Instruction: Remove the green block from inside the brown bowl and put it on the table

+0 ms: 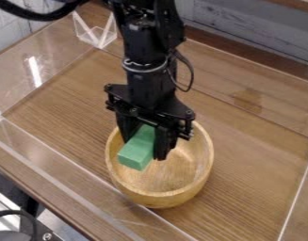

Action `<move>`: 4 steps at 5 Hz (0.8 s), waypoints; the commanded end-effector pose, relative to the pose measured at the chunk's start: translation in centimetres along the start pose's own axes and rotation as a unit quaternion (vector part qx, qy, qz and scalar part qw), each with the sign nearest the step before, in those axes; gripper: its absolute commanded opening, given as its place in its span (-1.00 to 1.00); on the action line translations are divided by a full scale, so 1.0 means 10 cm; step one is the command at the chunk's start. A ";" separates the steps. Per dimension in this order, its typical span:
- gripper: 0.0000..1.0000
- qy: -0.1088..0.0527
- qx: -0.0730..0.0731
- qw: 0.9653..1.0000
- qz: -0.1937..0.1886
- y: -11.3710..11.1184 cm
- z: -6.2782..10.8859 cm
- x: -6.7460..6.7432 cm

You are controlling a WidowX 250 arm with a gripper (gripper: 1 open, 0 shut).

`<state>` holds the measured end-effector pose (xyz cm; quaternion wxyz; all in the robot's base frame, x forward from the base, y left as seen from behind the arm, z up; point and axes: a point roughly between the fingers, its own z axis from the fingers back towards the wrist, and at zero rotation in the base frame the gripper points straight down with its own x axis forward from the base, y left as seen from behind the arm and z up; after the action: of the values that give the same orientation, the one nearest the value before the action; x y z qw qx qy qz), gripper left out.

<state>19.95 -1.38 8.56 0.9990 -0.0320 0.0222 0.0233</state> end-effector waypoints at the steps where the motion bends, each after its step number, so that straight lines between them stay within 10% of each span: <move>1: -1.00 -0.034 -0.007 0.999 0.005 0.00 0.17 0.10; 4: -1.00 -0.036 -0.020 0.999 0.005 -0.03 0.19 0.12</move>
<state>20.28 -1.70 9.04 0.9983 -0.0491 0.0187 0.0250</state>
